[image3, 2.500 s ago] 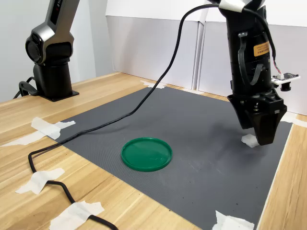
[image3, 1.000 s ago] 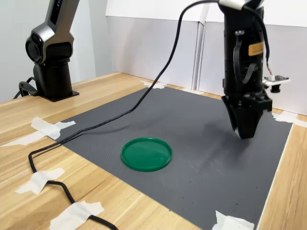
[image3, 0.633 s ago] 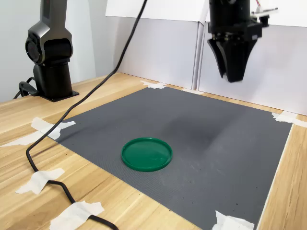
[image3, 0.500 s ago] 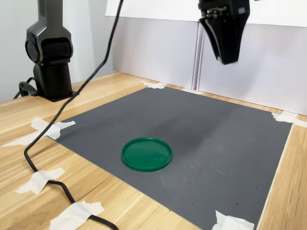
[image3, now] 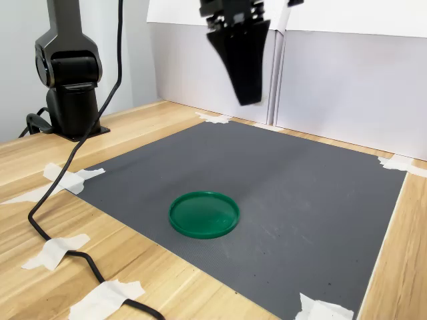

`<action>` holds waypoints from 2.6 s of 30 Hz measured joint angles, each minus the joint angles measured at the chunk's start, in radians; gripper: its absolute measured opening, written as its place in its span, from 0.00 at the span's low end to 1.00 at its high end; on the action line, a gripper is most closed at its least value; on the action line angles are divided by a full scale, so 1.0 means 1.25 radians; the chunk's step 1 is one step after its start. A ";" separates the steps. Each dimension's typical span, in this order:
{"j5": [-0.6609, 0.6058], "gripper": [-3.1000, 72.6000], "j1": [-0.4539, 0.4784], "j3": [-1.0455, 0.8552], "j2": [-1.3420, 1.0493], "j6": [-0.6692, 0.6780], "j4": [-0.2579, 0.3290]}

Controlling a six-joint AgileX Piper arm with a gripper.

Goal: Grasp a white terminal and put it on the green lid.

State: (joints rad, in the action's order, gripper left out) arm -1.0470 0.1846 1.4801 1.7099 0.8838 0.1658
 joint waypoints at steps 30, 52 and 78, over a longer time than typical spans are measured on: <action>0.147 0.40 0.014 -0.157 0.086 0.044 -0.076; 0.239 0.63 0.014 -0.222 0.028 0.050 -0.096; 0.314 0.02 -0.125 -0.435 -0.607 -0.347 0.083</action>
State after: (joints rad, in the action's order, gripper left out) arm -0.6543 0.0289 0.9367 0.9509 0.4501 0.2693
